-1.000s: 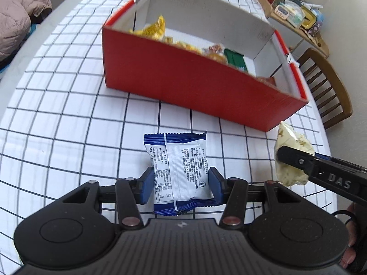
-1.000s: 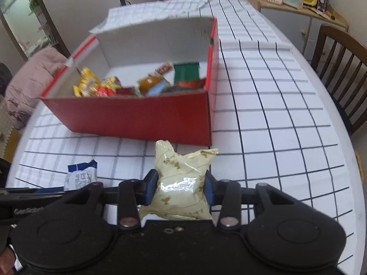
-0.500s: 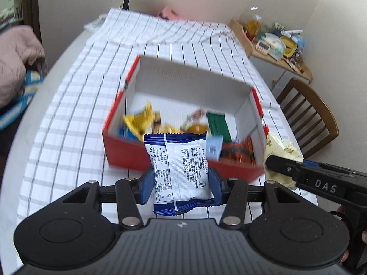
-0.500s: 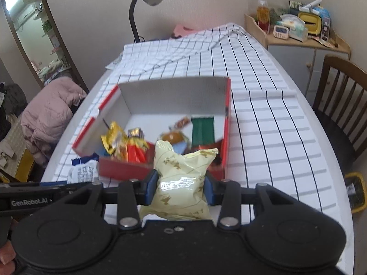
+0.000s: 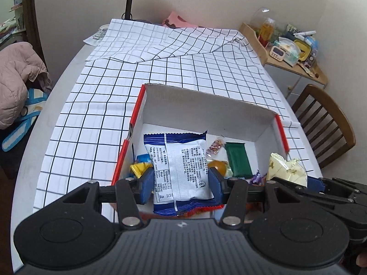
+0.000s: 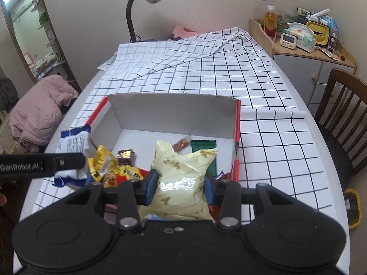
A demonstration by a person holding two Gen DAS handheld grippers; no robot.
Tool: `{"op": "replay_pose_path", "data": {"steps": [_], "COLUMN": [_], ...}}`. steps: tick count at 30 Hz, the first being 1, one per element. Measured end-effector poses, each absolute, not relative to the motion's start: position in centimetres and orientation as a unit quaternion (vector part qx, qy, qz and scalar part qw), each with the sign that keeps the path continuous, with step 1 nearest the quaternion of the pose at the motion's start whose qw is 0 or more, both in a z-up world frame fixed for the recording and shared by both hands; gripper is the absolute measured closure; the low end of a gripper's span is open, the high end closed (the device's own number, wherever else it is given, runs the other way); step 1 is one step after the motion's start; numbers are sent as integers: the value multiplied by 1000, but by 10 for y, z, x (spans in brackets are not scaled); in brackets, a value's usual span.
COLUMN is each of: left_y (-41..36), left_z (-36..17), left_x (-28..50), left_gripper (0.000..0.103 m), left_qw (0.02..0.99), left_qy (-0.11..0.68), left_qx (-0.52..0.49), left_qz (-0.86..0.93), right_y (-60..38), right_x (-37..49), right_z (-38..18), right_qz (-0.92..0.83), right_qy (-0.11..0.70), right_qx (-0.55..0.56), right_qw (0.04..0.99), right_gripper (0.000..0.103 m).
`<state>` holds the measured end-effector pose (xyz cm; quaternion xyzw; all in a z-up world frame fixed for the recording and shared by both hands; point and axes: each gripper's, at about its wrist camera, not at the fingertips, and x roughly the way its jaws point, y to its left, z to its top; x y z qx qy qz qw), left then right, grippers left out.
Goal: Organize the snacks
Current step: 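Lift both snacks and carry them over the red box, then open both tools to drop the snacks into the box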
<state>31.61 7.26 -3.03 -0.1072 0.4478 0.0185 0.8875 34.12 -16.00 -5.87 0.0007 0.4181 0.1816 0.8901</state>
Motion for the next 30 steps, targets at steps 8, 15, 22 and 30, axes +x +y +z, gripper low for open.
{"op": "replay_pose_path", "data": {"steps": [8,15,22,30], "left_y": [70,71,72,74], "left_z": [-59,-78,-80,-71], "left_x": [339,343,340,332], "left_gripper": [53,53,52,42], "left_qw": [875,863,864,871], "left_qy": [475,497,497,483], "left_qx": [-88,-84,-86,-92], "left_qz": [26,24,18,10], "right_y": [-150,-148,-142,-136], "right_x": [357,362,360,355], "right_z": [-81,-96,-97,-90], "right_qz": [179,177,187,206], "right_qy": [439,453,450,445], "right_qx": [-19,-23,-34,-39], "right_qw": [880,873,872,871], "right_gripper": [62,62,61,60]}}
